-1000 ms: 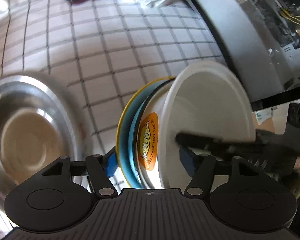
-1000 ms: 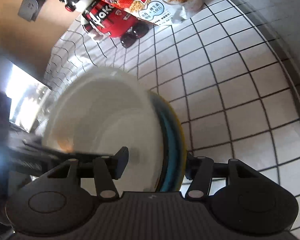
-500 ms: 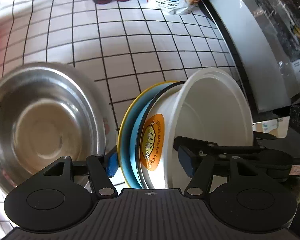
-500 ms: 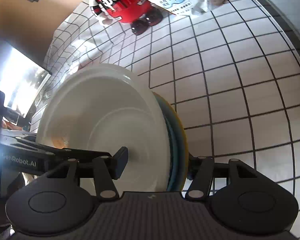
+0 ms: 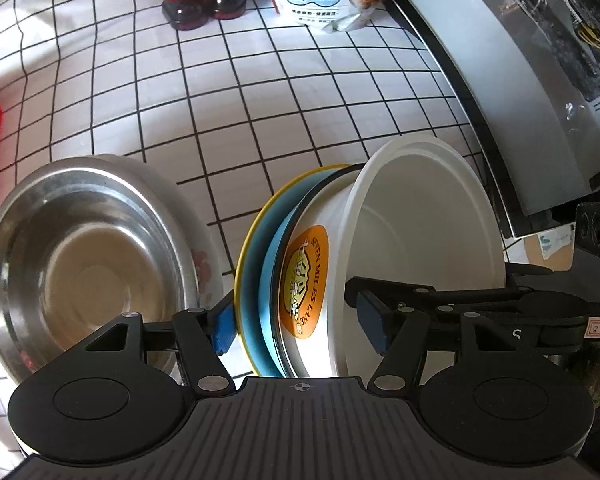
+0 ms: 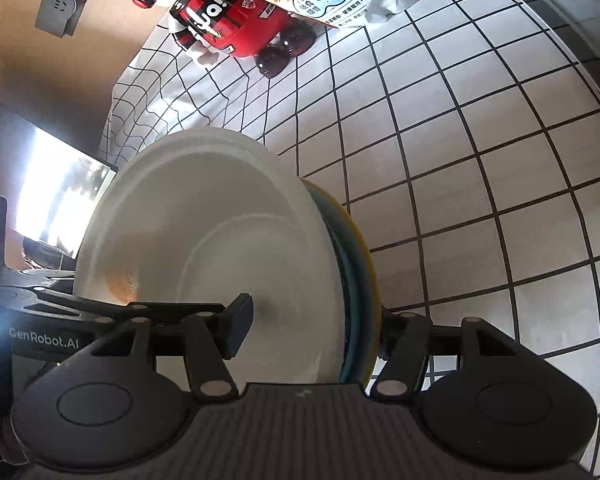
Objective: Organize plates and bowls
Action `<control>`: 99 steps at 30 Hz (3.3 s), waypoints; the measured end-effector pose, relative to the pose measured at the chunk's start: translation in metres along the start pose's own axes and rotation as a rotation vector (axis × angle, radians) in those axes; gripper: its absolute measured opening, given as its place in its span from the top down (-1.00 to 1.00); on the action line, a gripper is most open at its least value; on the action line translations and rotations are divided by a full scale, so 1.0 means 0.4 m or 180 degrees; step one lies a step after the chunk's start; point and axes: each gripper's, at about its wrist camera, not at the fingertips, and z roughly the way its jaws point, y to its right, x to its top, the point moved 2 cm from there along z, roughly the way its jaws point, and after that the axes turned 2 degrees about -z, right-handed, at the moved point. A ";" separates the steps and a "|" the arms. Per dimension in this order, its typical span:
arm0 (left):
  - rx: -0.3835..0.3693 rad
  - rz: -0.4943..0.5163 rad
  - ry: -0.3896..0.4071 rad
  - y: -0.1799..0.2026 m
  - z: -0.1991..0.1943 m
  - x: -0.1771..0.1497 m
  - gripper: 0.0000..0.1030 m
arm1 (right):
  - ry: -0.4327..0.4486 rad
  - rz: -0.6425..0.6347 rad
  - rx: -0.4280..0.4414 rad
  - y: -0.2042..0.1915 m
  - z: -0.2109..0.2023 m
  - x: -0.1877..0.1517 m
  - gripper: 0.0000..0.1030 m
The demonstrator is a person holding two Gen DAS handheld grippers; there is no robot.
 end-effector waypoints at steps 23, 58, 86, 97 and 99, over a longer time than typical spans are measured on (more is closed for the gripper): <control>-0.0191 -0.0319 0.0110 -0.043 -0.012 -0.028 -0.28 | -0.0141 -0.0146 -0.0168 -0.032 0.017 0.010 -0.16; -0.0323 -0.0318 0.0097 -0.041 0.009 0.027 -0.25 | -0.0098 -0.0319 -0.0311 -0.026 0.008 0.087 -0.24; -0.0304 -0.0340 0.0095 -0.043 0.015 0.040 -0.25 | -0.0101 -0.0014 -0.0176 -0.002 0.012 0.073 -0.21; -0.0387 -0.0432 0.0098 -0.054 0.016 0.045 -0.25 | -0.0140 0.0101 -0.0165 -0.001 0.007 0.067 -0.23; -0.0408 -0.0451 0.0093 -0.056 0.016 0.046 -0.25 | -0.0110 0.0169 -0.0114 0.006 0.005 0.067 -0.23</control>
